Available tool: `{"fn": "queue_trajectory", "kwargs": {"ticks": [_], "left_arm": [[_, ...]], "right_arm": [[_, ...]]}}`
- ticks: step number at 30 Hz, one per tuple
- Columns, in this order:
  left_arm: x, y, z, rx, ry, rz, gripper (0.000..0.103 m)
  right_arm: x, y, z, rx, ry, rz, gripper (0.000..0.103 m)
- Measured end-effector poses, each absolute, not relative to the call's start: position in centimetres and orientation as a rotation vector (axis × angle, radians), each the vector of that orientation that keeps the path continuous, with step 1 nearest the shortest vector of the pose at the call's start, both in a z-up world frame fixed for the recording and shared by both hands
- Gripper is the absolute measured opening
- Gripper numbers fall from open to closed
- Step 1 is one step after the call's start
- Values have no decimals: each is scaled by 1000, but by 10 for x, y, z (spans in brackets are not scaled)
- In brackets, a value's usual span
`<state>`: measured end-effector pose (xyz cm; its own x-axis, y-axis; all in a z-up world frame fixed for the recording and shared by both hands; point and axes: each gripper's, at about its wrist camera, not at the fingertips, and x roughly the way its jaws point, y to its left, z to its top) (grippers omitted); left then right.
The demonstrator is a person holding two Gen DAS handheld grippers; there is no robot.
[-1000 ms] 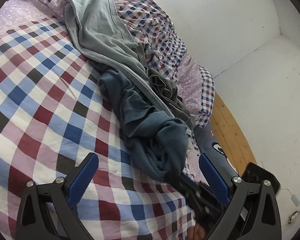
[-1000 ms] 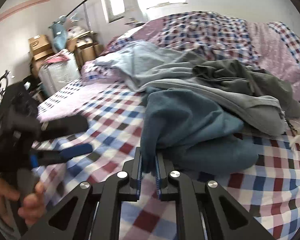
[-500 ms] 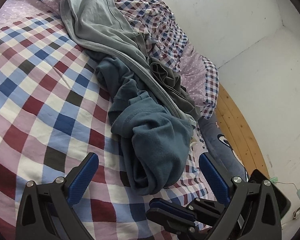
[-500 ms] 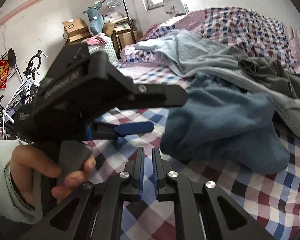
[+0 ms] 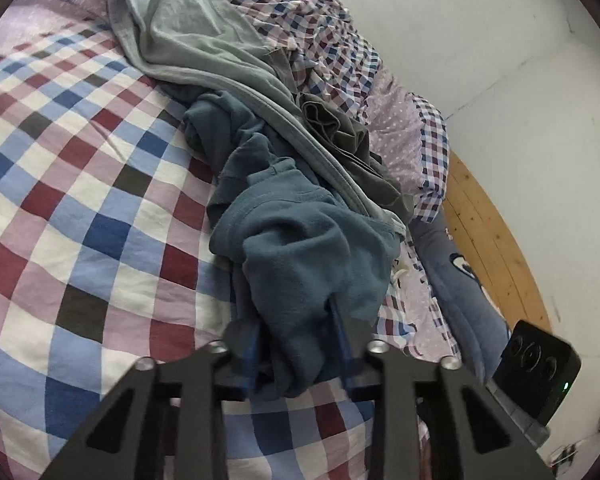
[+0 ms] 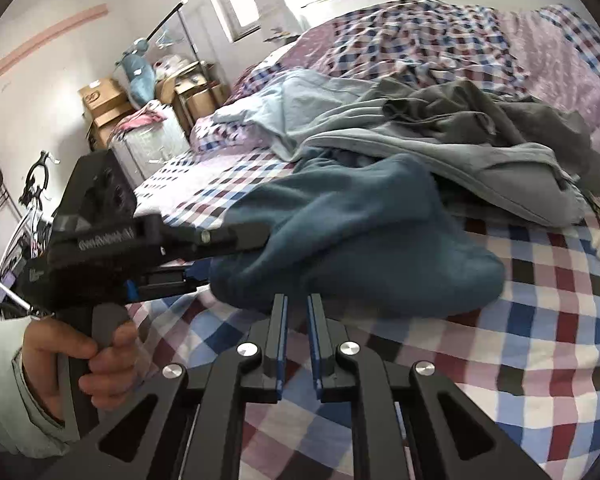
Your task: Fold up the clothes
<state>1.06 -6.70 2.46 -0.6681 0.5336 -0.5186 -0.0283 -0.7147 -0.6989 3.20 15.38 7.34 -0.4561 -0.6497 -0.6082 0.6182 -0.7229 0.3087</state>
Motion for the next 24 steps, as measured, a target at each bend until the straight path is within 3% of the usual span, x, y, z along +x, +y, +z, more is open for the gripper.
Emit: {"fn": "queue_trajectory", "kwargs": {"ticks": [5, 13, 24], "left_arm": [[18, -77, 35, -998, -957, 2481, 8], [26, -115, 45, -912, -1074, 2552, 6], [40, -166, 57, -799, -1204, 2639, 4]], "right_arm": [[29, 167, 79, 928, -92, -2238, 14], [12, 186, 81, 927, -212, -2347, 53], [2, 188, 79, 940, -307, -2373, 59]]}}
